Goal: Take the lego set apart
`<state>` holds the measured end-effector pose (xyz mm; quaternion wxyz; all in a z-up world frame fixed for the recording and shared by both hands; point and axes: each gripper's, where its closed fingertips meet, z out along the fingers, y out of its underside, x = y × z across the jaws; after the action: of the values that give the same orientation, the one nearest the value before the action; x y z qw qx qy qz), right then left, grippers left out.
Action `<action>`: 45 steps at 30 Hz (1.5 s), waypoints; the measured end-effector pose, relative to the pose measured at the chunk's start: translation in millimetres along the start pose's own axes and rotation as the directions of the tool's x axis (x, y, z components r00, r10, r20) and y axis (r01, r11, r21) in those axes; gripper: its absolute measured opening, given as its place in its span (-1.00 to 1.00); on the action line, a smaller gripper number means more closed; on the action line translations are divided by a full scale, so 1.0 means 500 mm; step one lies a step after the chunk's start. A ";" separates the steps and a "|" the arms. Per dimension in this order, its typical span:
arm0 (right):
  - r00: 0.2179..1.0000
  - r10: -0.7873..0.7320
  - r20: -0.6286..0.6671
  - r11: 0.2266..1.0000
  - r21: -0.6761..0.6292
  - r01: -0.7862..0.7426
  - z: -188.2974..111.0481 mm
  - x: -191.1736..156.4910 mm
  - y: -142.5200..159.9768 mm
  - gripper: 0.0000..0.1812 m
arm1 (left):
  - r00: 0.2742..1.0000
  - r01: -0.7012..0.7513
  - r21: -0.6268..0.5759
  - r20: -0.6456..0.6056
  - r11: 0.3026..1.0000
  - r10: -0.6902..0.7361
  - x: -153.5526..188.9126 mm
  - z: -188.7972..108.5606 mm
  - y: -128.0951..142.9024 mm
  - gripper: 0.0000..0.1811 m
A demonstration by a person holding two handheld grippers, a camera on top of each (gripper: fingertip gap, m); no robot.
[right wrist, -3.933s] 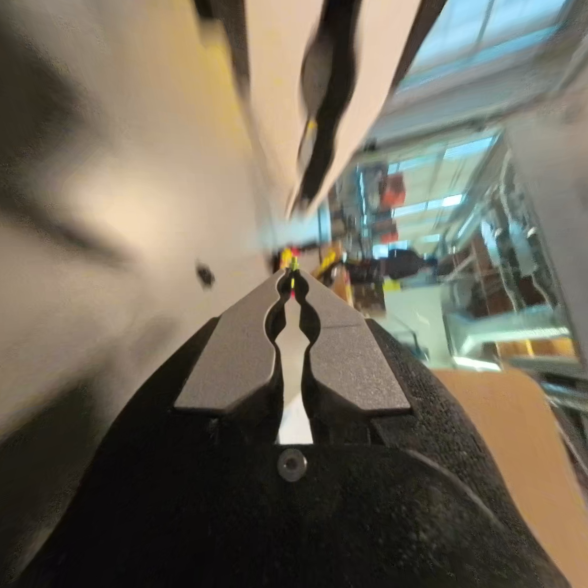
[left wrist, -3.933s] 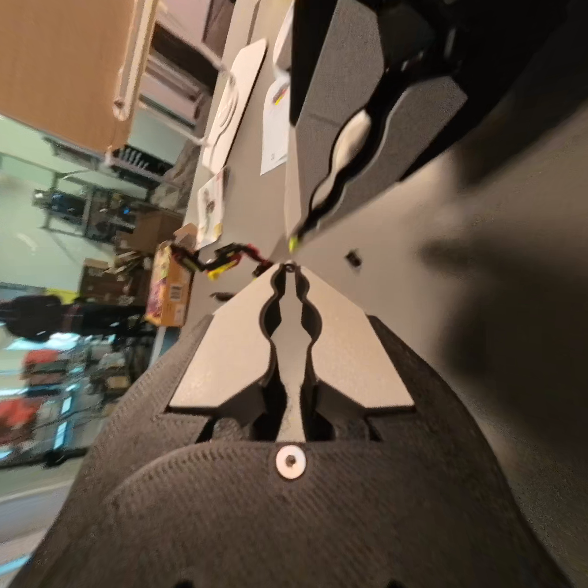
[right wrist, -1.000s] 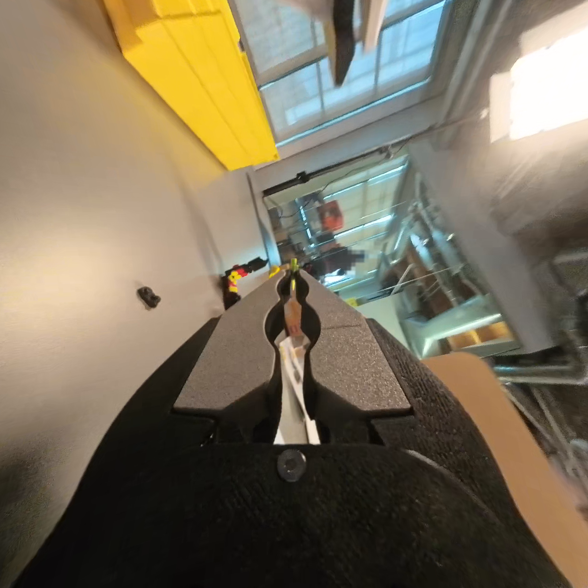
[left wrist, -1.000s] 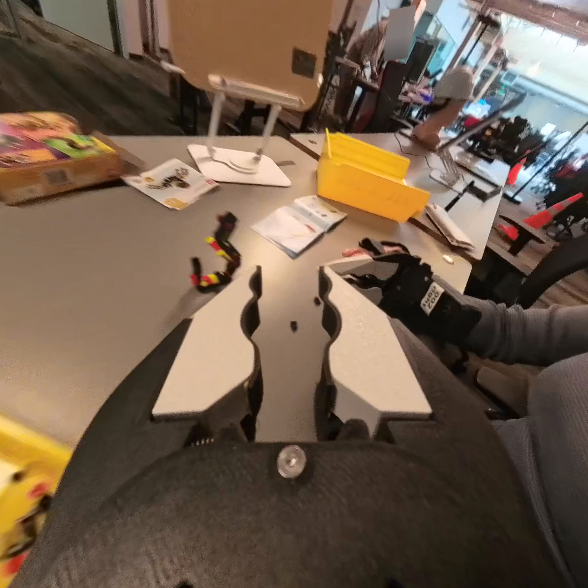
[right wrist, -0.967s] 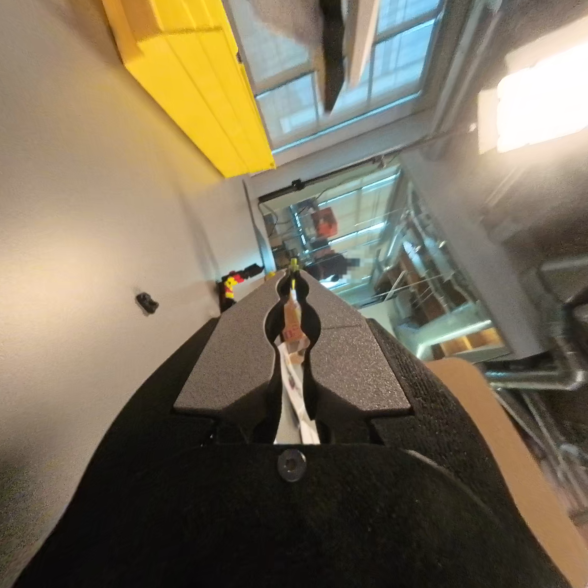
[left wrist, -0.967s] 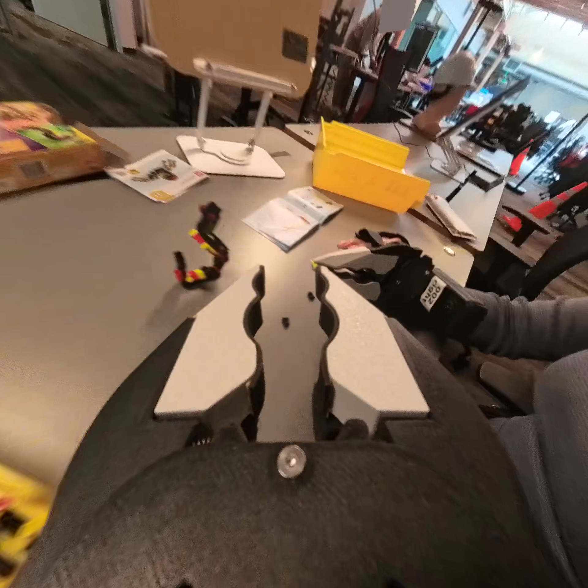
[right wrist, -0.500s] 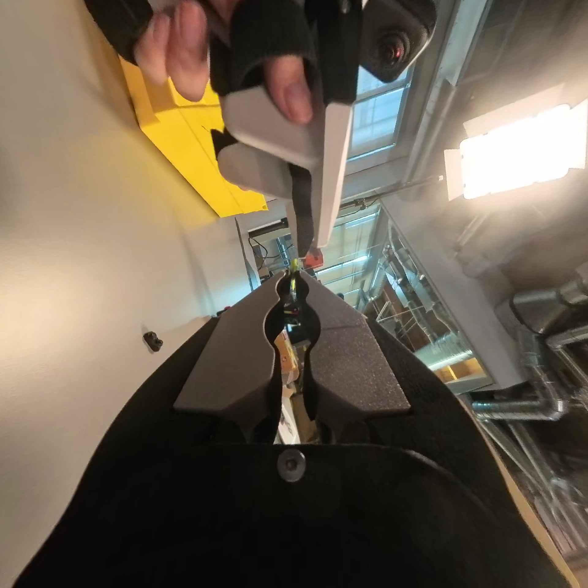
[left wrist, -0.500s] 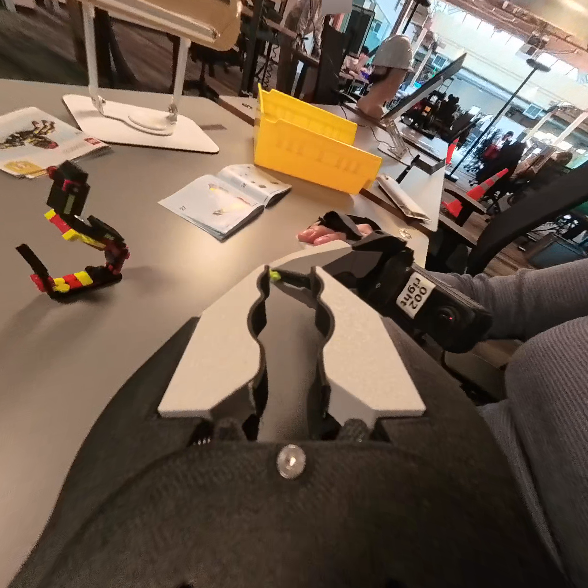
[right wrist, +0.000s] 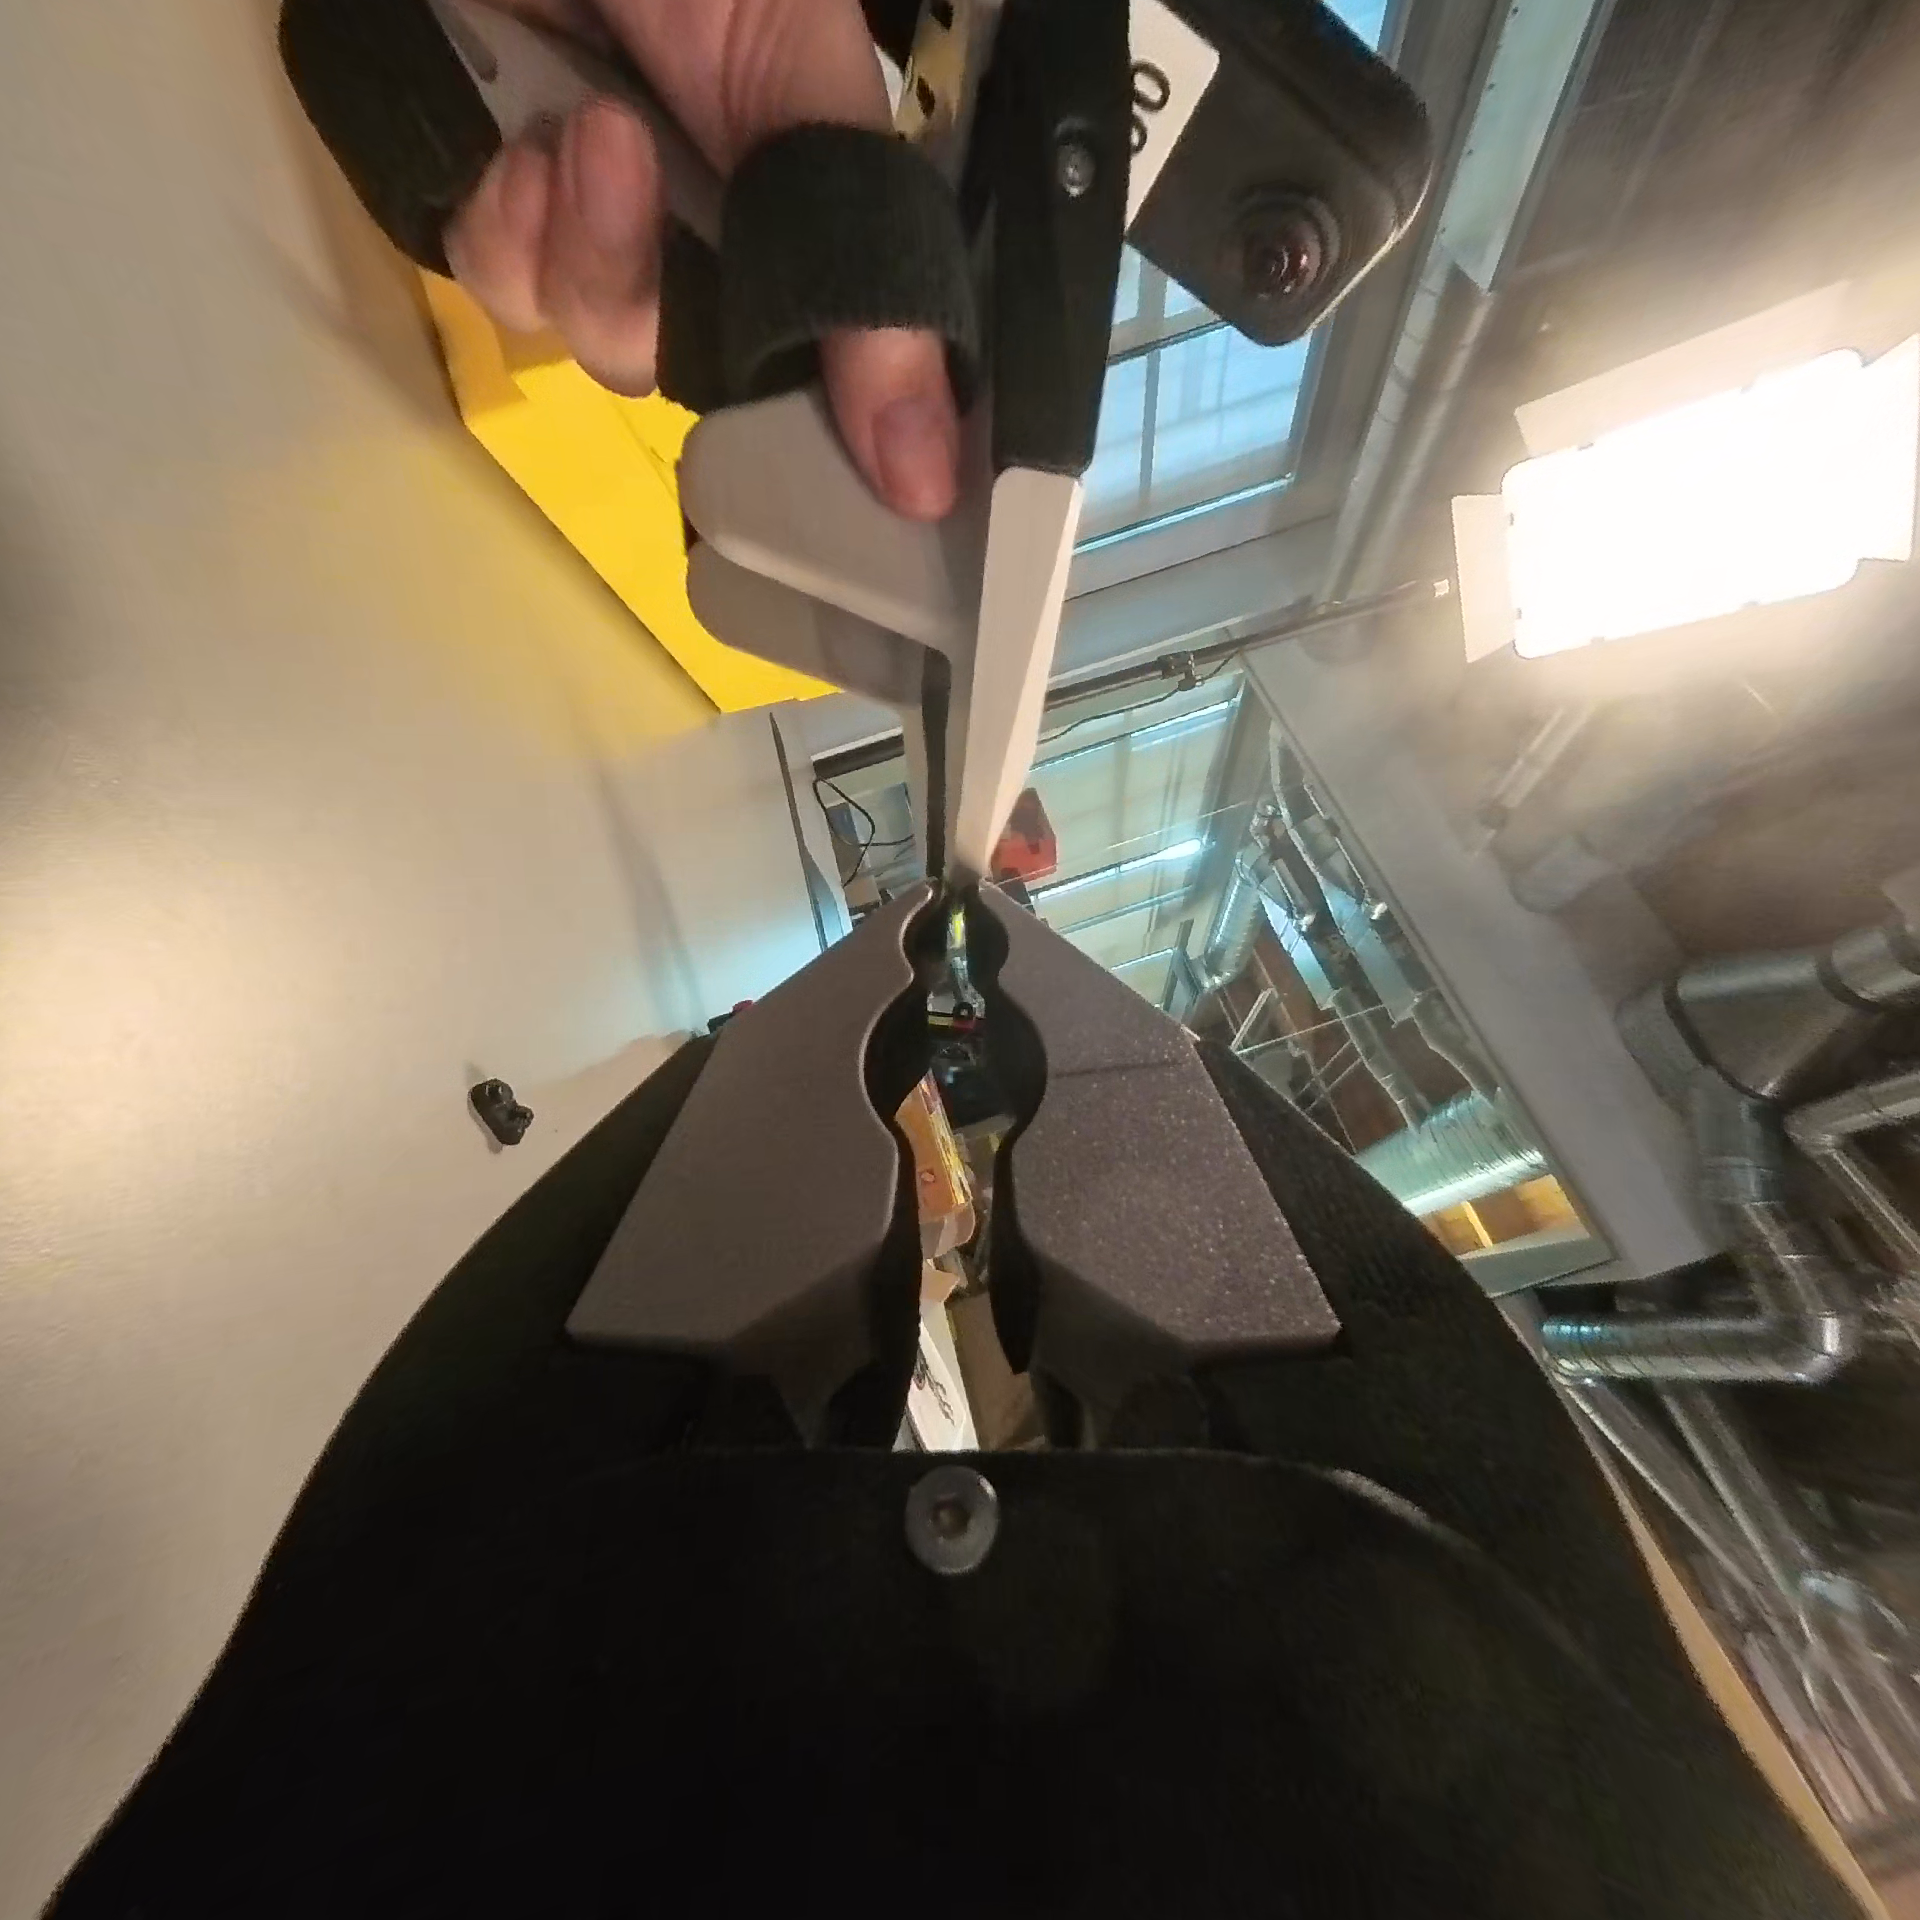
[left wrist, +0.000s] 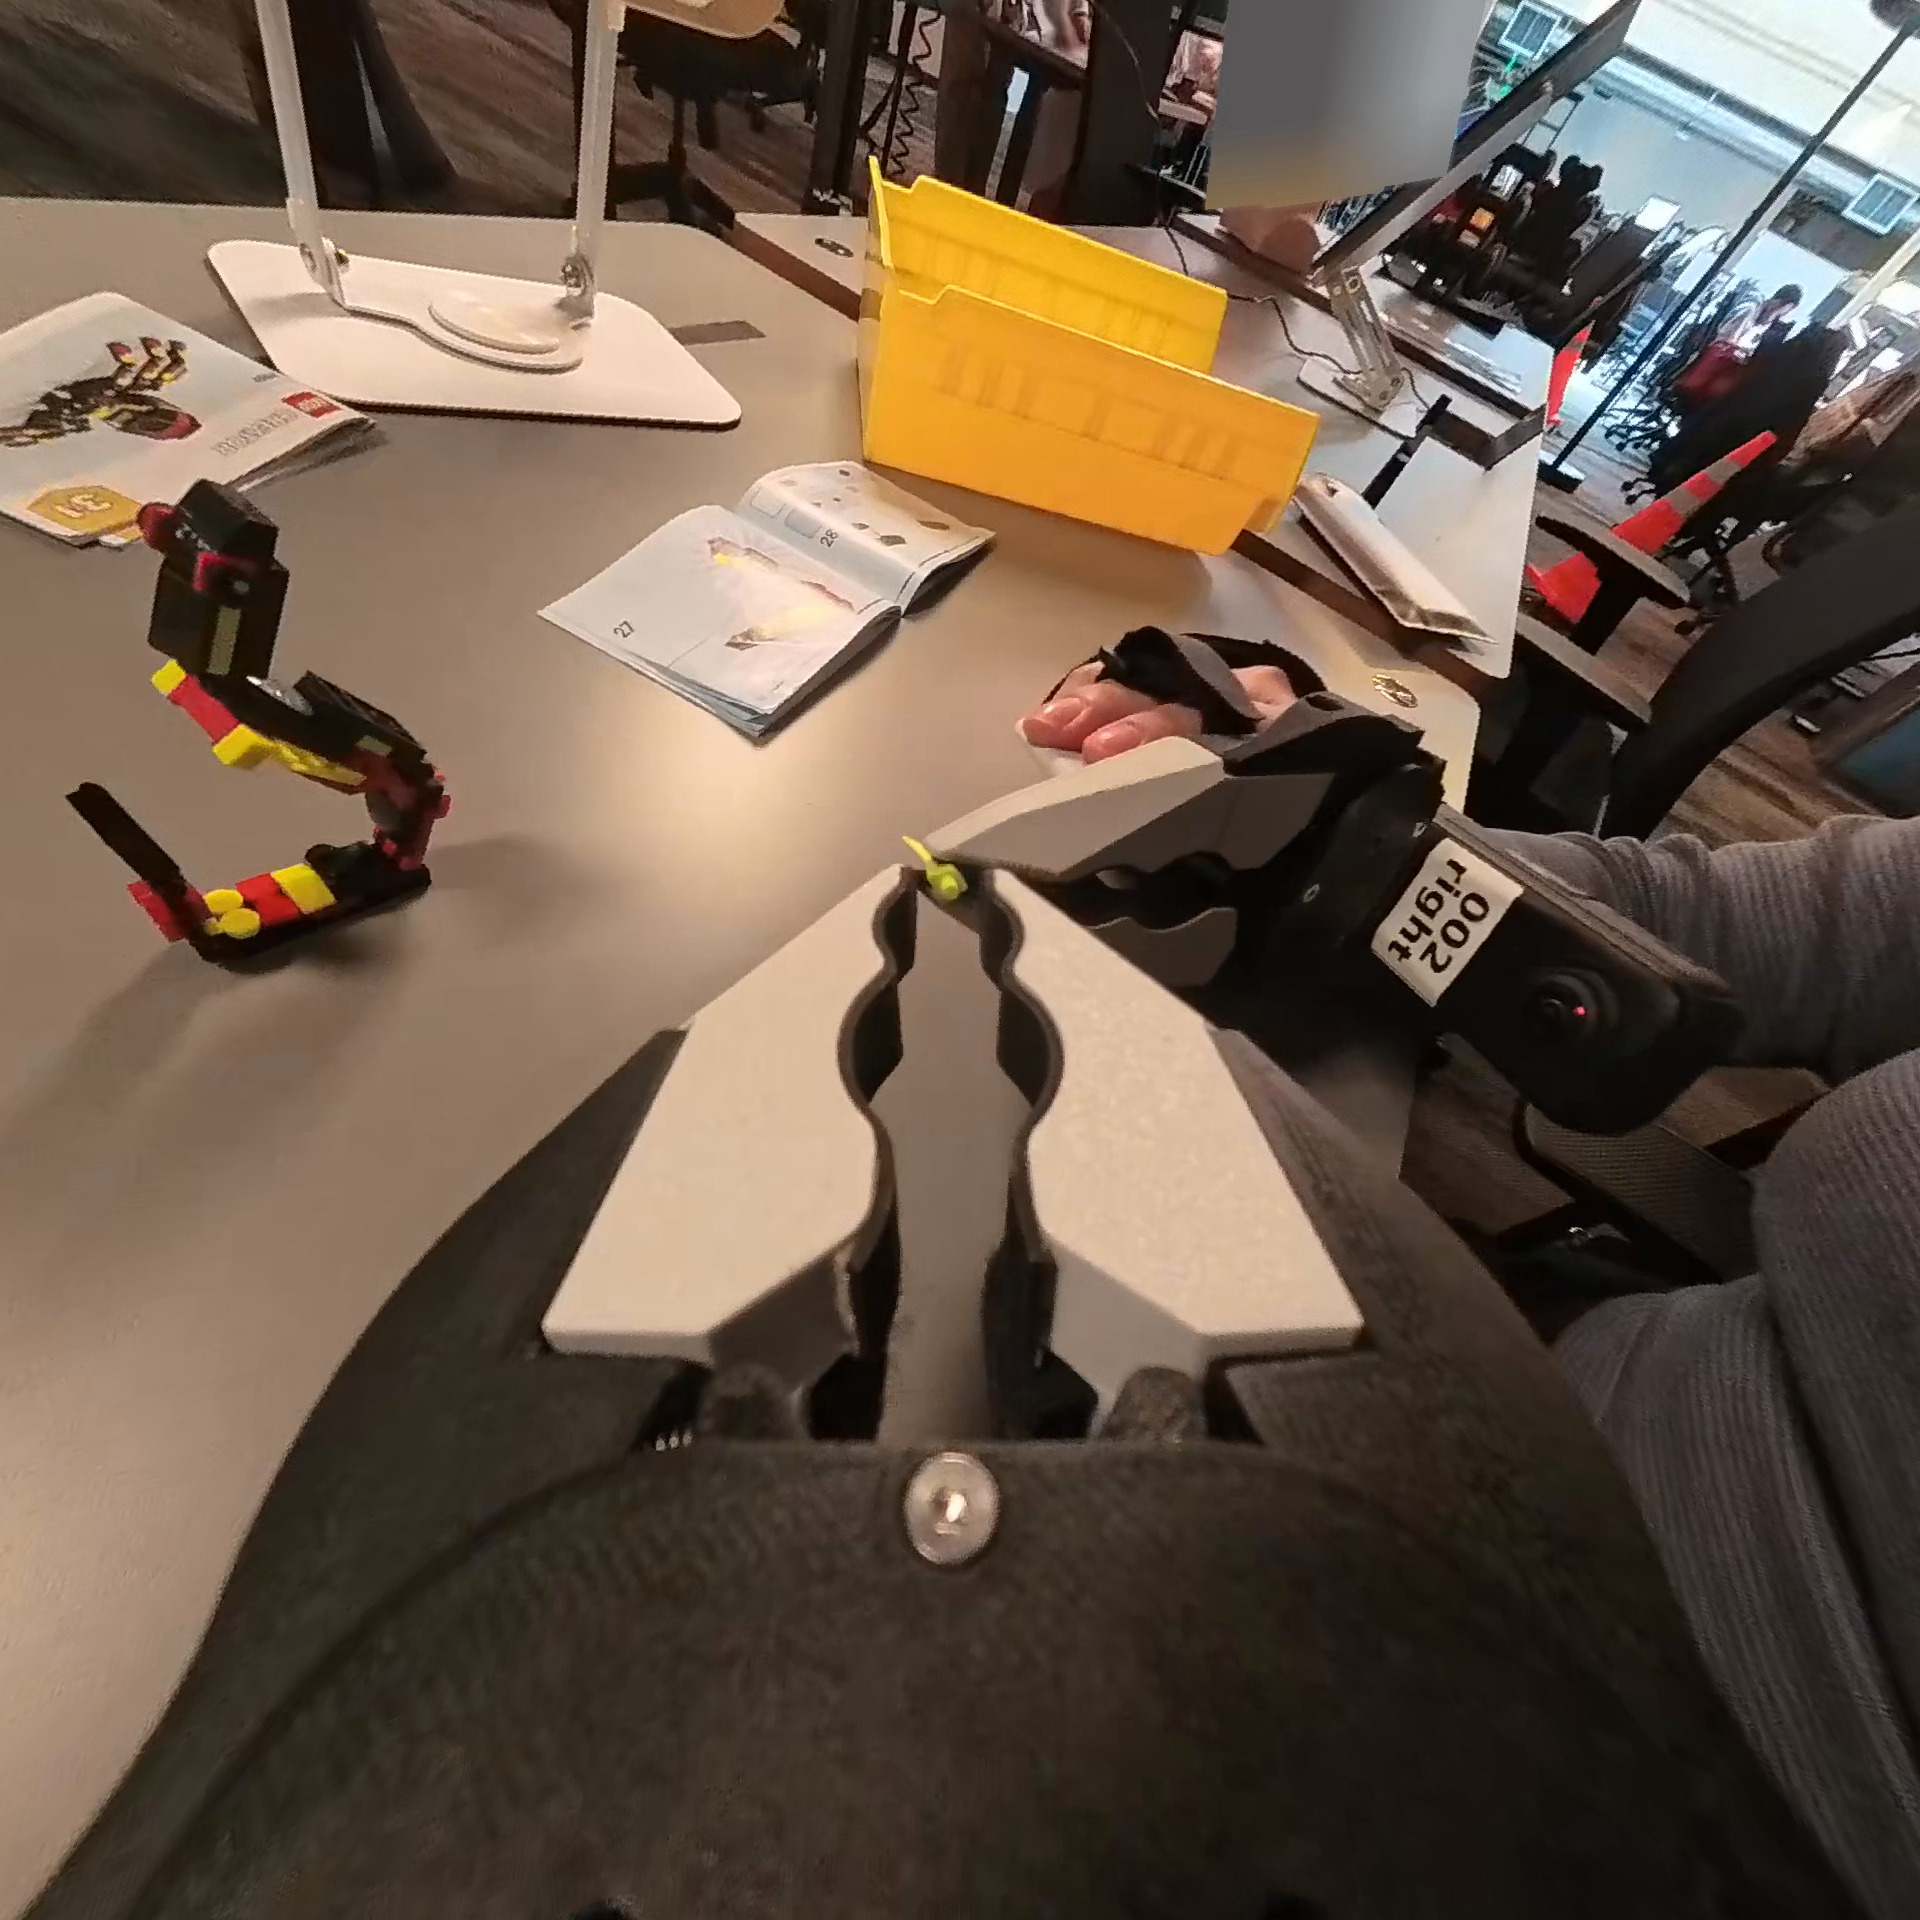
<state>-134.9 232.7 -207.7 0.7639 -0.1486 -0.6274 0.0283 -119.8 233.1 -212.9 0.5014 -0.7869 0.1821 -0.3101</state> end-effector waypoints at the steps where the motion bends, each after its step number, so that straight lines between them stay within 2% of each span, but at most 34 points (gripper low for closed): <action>1: 1.000 -0.002 -0.001 1.000 0.002 0.002 0.000 0.000 -0.001 -1.00 | 1.000 0.000 0.001 0.004 1.000 0.000 -0.001 -0.001 0.000 -0.91; 5: 1.000 -0.001 -0.026 1.000 0.022 0.002 -0.002 0.008 -0.007 -0.99 | 0.998 -0.036 0.027 0.046 0.999 0.035 -0.005 -0.012 -0.009 -0.96; 8: 0.999 0.003 -0.044 1.000 0.021 -0.002 -0.003 0.016 -0.005 -0.90 | 0.995 -0.066 0.088 0.084 0.994 0.058 -0.008 -0.039 -0.032 -0.96; 10: 0.999 0.013 -0.053 1.000 0.004 -0.013 -0.004 0.021 0.008 -0.89 | 0.985 -0.100 0.150 0.157 0.984 0.077 -0.022 -0.079 -0.058 -0.96; 12: 0.997 0.044 -0.068 0.999 -0.020 -0.046 -0.004 0.028 0.027 -0.88 | 0.950 -0.151 0.213 0.302 0.965 0.081 -0.056 -0.145 -0.086 -0.96; 14: 0.992 0.093 -0.088 0.994 -0.052 -0.098 -0.005 0.037 0.054 -0.88 | 0.875 -0.186 0.252 0.482 0.950 0.044 -0.110 -0.233 -0.104 -0.96; 16: 0.983 0.152 -0.107 0.983 -0.085 -0.161 -0.006 0.045 0.085 -0.88 | 0.748 -0.154 0.221 0.663 0.963 -0.032 -0.188 -0.331 -0.089 -0.96; 18: 0.970 0.202 -0.133 0.970 -0.109 -0.217 -0.009 0.055 0.111 -0.88 | 0.632 -0.034 0.138 0.770 0.990 -0.086 -0.269 -0.407 -0.041 -0.96; 20: 0.958 0.242 -0.155 0.958 -0.121 -0.262 -0.011 0.063 0.129 -0.89 | 0.557 0.108 0.064 0.823 0.992 -0.114 -0.340 -0.459 0.012 -0.96; 22: 0.949 0.271 -0.162 0.948 -0.127 -0.293 -0.012 0.064 0.140 -0.89 | 0.525 0.231 -0.004 0.842 0.973 -0.121 -0.393 -0.489 0.061 -0.96; 26: 0.947 0.278 -0.159 0.944 -0.135 -0.300 -0.010 0.060 0.144 -0.90 | 0.508 0.427 -0.142 0.854 0.893 -0.107 -0.444 -0.512 0.139 -0.95; 27: 0.948 0.279 -0.156 0.944 -0.135 -0.300 -0.010 0.059 0.144 -0.91 | 0.509 0.468 -0.186 0.856 0.864 -0.092 -0.449 -0.513 0.157 -0.93; 28: 0.948 0.280 -0.153 0.944 -0.135 -0.301 -0.009 0.058 0.144 -0.91 | 0.504 0.494 -0.214 0.860 0.843 -0.077 -0.455 -0.515 0.169 -0.82; 30: 0.946 0.284 -0.155 0.942 -0.137 -0.305 -0.009 0.058 0.146 -0.91 | 0.493 0.484 -0.243 0.870 0.841 -0.032 -0.467 -0.518 0.169 -0.60; 33: 0.940 0.297 -0.170 0.936 -0.144 -0.322 -0.013 0.064 0.155 -0.91 | 0.404 0.519 -0.233 0.915 0.823 0.004 -0.478 -0.548 0.168 -0.07; 34: 0.936 0.305 -0.178 0.932 -0.148 -0.331 -0.014 0.066 0.160 -0.92 | 0.370 0.523 -0.221 0.929 0.824 0.014 -0.480 -0.562 0.164 0.05; 36: 0.929 0.316 -0.194 0.924 -0.160 -0.348 -0.019 0.074 0.174 -0.91 | 0.264 0.452 -0.182 0.962 0.873 0.064 -0.480 -0.602 0.128 0.05; 38: 0.921 0.345 -0.180 0.910 -0.176 -0.375 -0.022 0.074 0.189 -0.91 | 0.103 0.224 -0.226 0.973 0.948 0.207 -0.443 -0.648 0.042 -0.12; 40: 0.893 0.446 -0.056 0.871 -0.205 -0.447 -0.019 0.043 0.196 -0.86 | 0.017 -0.055 -0.287 0.957 0.956 0.288 -0.352 -0.629 -0.046 -0.33; 41: 0.869 0.495 0.011 0.848 -0.228 -0.479 -0.020 0.025 0.197 -0.84 | 0.013 -0.185 -0.292 0.954 0.938 0.300 -0.299 -0.597 -0.078 -0.44; 42: 0.848 0.527 0.062 0.831 -0.249 -0.498 -0.022 0.011 0.198 -0.84 | 0.061 -0.301 -0.277 0.949 0.912 0.309 -0.247 -0.546 -0.099 -0.53; 44: 0.779 0.594 0.201 0.798 -0.277 -0.536 -0.033 -0.026 0.190 -0.86 | 0.288 -0.462 -0.222 0.878 0.859 0.381 -0.155 -0.394 -0.099 -0.68; 45: 0.698 0.654 0.292 0.756 -0.304 -0.580 -0.045 -0.052 0.178 -0.84 | 0.397 -0.499 -0.221 0.801 0.838 0.448 -0.118 -0.313 -0.076 -0.69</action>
<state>-105.9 307.6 -259.4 0.5550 -0.4140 -0.6759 0.2525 -269.5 179.1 -149.1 0.6136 -0.7380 0.1308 0.2484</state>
